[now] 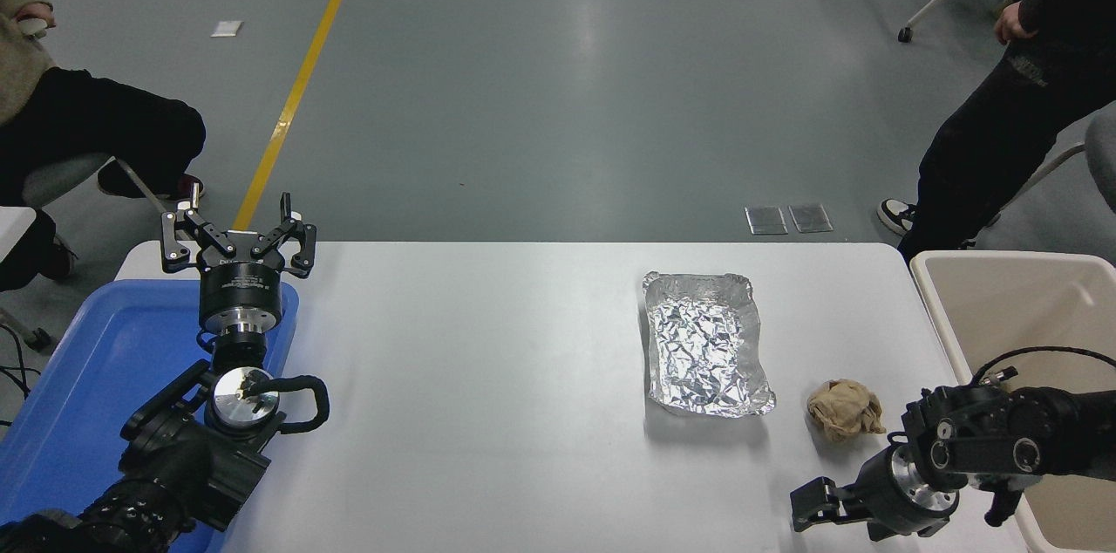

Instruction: Pick up foil plate and place in dustbin

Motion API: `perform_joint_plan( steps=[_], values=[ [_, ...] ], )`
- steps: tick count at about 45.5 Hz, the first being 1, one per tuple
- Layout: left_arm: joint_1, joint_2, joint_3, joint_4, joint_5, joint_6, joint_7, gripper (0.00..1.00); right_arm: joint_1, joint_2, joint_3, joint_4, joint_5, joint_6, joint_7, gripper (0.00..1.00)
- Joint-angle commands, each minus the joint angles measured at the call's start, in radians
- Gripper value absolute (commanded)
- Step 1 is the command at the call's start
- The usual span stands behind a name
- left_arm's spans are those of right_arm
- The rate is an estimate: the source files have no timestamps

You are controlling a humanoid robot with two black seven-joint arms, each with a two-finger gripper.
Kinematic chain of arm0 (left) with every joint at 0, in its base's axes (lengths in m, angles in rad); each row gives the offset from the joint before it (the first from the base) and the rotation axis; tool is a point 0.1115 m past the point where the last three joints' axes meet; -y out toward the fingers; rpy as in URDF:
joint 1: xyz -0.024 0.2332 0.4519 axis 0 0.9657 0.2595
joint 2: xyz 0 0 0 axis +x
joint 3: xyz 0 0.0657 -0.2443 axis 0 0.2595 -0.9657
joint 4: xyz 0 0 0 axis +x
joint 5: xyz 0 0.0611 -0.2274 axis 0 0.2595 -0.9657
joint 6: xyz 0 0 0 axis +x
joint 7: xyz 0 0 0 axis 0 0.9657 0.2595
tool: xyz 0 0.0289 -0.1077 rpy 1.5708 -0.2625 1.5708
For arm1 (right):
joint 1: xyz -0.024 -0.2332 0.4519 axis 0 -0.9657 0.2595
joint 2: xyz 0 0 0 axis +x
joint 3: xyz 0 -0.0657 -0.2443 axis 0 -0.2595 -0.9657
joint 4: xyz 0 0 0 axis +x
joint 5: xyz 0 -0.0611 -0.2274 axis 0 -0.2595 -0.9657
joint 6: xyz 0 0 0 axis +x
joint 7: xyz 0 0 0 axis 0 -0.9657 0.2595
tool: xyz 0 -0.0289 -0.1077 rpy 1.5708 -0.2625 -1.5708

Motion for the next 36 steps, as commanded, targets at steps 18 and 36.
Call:
perform_joint_plan(
  steps=[18,36],
  values=[
    [-0.001,0.0,0.0,0.0,0.0,0.0,0.0,0.99,0.73,-0.238,-0.366,0.35,0.188,0.097,-0.005,1.0],
    [-0.001,0.0,0.0,0.0,0.0,0.0,0.0,0.99,1.31,-0.065,-0.583,0.512,0.34,0.263,0.0,1.0]
  ],
)
